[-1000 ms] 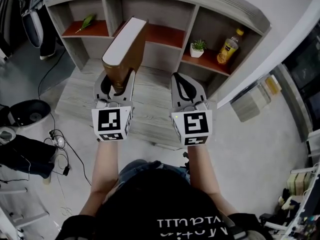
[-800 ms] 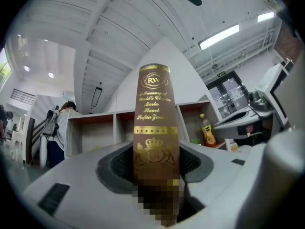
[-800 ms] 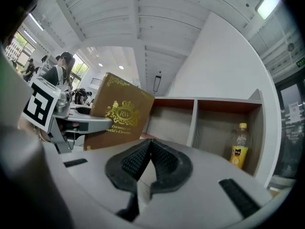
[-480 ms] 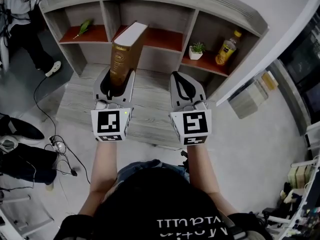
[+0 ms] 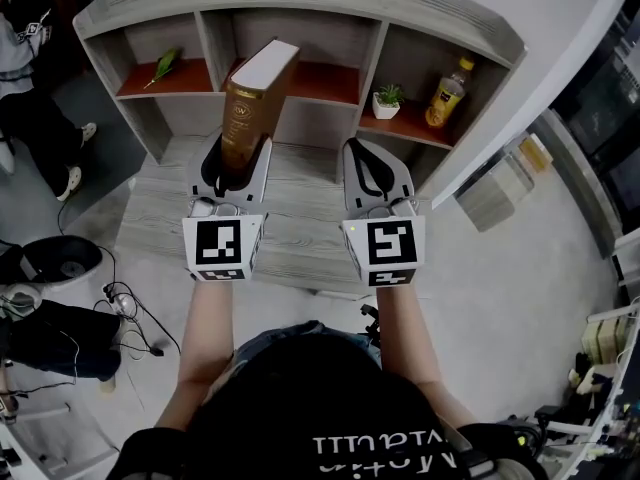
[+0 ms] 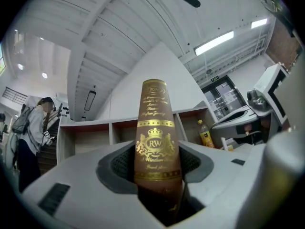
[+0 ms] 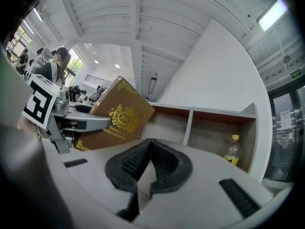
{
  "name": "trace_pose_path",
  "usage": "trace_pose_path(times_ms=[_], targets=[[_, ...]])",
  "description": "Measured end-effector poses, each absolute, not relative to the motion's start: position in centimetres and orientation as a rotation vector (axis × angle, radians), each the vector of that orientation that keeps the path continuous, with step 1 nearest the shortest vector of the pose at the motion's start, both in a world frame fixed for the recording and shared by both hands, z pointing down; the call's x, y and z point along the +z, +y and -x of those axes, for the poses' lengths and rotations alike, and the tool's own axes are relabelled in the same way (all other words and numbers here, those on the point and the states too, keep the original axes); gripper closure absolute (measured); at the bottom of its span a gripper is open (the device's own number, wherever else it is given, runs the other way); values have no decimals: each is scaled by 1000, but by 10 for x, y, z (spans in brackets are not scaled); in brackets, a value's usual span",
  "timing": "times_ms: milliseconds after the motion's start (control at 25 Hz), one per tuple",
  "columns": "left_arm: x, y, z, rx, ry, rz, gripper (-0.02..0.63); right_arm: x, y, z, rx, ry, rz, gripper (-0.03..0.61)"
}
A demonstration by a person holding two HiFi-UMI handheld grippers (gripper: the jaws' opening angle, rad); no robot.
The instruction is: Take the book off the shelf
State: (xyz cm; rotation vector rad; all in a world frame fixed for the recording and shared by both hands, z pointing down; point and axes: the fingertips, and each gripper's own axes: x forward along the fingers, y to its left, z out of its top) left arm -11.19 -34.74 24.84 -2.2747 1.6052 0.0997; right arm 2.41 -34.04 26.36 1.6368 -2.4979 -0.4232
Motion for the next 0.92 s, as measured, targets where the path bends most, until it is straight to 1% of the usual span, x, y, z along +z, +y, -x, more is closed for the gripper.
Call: trace_pose_path(times_ms=[920], targets=[[240, -323, 107, 108, 1561, 2274, 387, 250, -314, -30, -477, -2486, -1680, 565]])
